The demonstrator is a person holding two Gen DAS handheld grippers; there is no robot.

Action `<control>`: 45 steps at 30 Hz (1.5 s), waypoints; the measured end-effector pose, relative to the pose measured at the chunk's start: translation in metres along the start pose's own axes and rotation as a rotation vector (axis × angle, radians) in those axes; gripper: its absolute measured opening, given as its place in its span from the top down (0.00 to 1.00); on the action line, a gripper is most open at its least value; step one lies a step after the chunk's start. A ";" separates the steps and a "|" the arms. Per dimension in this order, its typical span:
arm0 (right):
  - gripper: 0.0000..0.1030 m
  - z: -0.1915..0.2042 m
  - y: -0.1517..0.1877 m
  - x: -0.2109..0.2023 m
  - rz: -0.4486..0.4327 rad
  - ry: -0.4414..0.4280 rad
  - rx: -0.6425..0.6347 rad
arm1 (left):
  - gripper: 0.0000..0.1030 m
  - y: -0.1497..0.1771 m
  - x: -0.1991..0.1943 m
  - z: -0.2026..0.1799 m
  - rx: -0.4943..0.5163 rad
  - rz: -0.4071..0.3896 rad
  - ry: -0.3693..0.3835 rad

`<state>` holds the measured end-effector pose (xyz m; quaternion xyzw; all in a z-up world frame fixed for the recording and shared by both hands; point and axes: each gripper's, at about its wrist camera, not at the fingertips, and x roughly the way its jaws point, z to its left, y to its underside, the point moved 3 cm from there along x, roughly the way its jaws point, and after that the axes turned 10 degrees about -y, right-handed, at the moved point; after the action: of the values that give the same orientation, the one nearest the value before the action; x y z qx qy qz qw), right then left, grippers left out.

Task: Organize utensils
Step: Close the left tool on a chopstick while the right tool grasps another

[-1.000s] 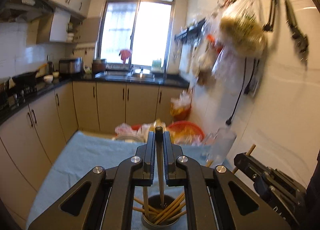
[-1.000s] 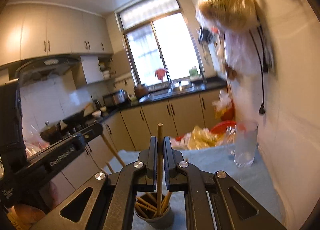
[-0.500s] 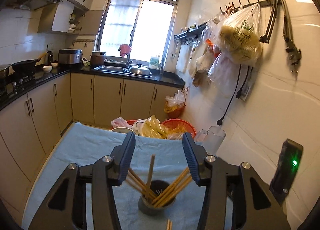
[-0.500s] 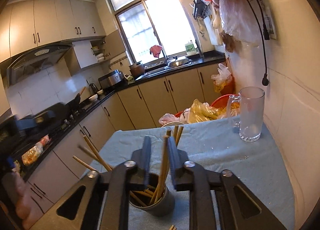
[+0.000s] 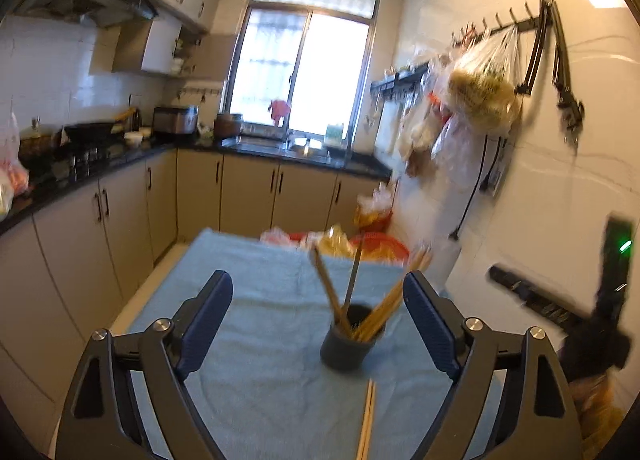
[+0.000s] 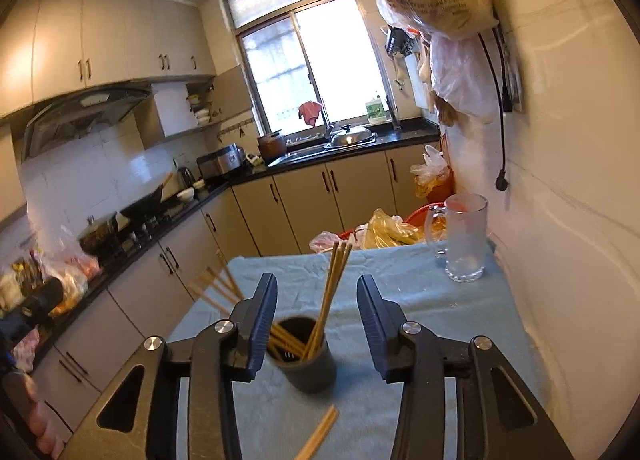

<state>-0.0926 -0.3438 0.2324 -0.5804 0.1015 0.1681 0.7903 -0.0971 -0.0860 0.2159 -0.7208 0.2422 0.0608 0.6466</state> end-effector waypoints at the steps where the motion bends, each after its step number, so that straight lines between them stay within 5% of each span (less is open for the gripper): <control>1: 0.48 0.004 0.002 -0.007 0.011 0.007 -0.021 | 0.16 0.009 0.004 0.001 -0.002 0.029 -0.001; 5: 0.33 0.007 0.022 -0.033 0.074 0.064 -0.104 | 0.16 0.059 0.030 0.003 -0.002 0.195 0.008; 9: 0.33 -0.008 0.068 -0.042 0.181 0.126 -0.105 | 0.17 0.116 0.061 -0.011 0.075 0.355 0.054; 13: 0.39 -0.033 0.129 -0.031 0.297 0.067 0.046 | 0.55 0.171 0.089 -0.035 0.198 0.514 0.112; 15: 0.40 -0.040 0.155 -0.023 0.337 0.030 0.122 | 0.63 0.190 0.098 -0.042 0.240 0.560 0.119; 22: 0.40 -0.037 0.182 -0.011 0.371 0.007 0.136 | 0.82 0.213 0.110 -0.053 0.285 0.624 0.151; 35: 0.40 -0.043 0.196 -0.004 0.380 0.009 0.206 | 0.83 0.213 0.117 -0.059 0.255 0.641 0.190; 45: 0.40 -0.038 0.206 0.002 0.403 0.007 0.206 | 0.83 0.209 0.134 -0.066 0.261 0.656 0.126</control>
<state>-0.1687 -0.3237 0.0381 -0.4649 0.2349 0.3095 0.7955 -0.0843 -0.1953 -0.0156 -0.5184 0.5057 0.1892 0.6631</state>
